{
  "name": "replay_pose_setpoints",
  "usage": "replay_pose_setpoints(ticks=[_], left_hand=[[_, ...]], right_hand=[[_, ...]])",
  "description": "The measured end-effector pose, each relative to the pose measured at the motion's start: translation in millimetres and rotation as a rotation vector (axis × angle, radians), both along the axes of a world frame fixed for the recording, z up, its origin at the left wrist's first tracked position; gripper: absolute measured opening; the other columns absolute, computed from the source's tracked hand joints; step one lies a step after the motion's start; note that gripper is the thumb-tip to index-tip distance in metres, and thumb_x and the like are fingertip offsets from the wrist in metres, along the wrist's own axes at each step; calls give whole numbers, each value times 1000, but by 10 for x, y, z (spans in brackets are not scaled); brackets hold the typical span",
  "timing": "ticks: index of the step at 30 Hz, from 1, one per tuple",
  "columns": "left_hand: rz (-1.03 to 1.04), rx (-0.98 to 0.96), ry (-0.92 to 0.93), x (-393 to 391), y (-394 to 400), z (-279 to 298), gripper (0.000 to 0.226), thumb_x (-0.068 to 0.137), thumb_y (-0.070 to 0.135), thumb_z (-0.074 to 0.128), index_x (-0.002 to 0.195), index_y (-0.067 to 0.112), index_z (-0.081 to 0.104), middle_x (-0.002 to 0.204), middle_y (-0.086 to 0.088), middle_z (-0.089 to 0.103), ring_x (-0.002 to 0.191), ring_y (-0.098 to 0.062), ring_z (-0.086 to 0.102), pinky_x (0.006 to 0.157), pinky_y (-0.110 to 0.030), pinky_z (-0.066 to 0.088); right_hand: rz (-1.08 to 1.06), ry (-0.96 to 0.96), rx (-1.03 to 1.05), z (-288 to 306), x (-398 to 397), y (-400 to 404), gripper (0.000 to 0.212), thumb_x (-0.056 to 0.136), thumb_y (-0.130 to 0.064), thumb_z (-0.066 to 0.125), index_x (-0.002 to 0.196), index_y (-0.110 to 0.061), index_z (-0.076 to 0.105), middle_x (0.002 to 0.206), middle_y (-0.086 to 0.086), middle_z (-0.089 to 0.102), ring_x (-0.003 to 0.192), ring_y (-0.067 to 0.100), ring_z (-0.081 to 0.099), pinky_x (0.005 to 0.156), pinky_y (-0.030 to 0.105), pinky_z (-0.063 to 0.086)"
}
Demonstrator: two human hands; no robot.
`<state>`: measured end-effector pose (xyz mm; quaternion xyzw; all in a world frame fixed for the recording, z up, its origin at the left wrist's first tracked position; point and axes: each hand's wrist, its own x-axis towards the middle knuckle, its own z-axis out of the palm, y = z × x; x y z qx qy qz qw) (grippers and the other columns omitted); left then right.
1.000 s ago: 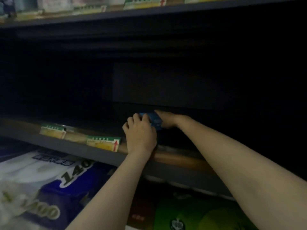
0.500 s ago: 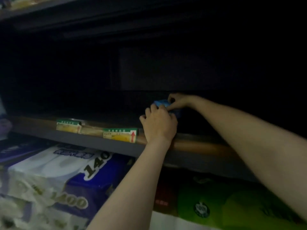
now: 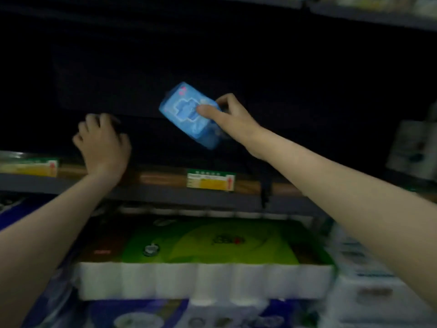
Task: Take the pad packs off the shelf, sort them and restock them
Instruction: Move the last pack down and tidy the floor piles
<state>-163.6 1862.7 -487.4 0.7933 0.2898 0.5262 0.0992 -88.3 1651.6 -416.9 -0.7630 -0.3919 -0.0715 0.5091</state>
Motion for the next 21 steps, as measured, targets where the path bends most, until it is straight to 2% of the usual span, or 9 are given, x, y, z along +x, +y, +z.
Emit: replay_pose_setpoints(ticks=[3,6,9,11,13,15,16,19,21], left_hand=[[-328,121,-200,26,-738,45,32,80,9,47,110,0,55,112,-24,50,104,-36,48,90,-42,34],[-712,107,-197,72,-1569,-118,28,78,10,45,102,4,57,97,-11,54,82,-11,51,78,-25,41],[-1016,-89,-10,88,-2269,-508,18,82,15,48,97,12,57,87,4,56,72,6,52,67,-9,41],[-1144,-296,187,128,-2632,-822,14,86,19,57,99,17,56,91,7,59,75,9,54,71,-12,45],[-1222,-649,429,156,-2926,-1147,19,87,26,63,104,22,56,100,6,62,84,2,59,76,-20,49],[-1269,-1060,634,176,-3179,-1456,28,77,35,68,102,24,59,94,2,65,77,-9,63,71,-26,49],[-1276,-1176,710,179,-3303,-1599,32,72,37,67,100,23,59,90,0,66,72,-13,63,69,-28,49],[-1276,-1225,842,221,-3605,-1997,38,70,31,73,104,23,60,91,2,69,78,-14,62,71,-28,48],[-1295,-1184,932,246,-3781,-2193,51,63,40,77,109,25,60,100,0,68,89,-16,58,77,-30,42]], right_hand=[[95,21,-134,-192,-86,-763,41,84,-42,63,114,-24,41,115,9,58,100,19,62,70,25,51],[126,57,-236,-524,-112,-1592,59,73,-48,72,119,-34,39,113,2,60,100,13,63,73,21,52],[62,59,-289,-1062,-53,-2273,74,59,-52,81,118,-41,38,116,-1,58,110,15,58,91,26,49],[45,79,-299,-1439,-26,-2656,81,55,-48,84,120,-40,35,118,-3,56,111,10,57,92,23,48],[52,5,-368,-1755,-39,-2950,84,54,-46,81,122,-40,32,121,-8,51,112,5,53,93,20,44],[98,-74,-460,-2022,-70,-3178,89,57,-38,85,125,-40,28,126,-9,45,114,1,47,96,15,41],[122,-93,-491,-2146,-95,-3291,91,59,-33,87,127,-40,27,127,-9,43,115,-1,45,96,12,38],[126,-103,-524,-2507,-141,-3625,97,62,-29,86,132,-43,22,131,-12,38,121,2,41,102,19,35],[109,-23,-577,-2736,-170,-3832,100,64,-34,85,140,-36,21,133,-16,31,126,2,33,107,21,29]])
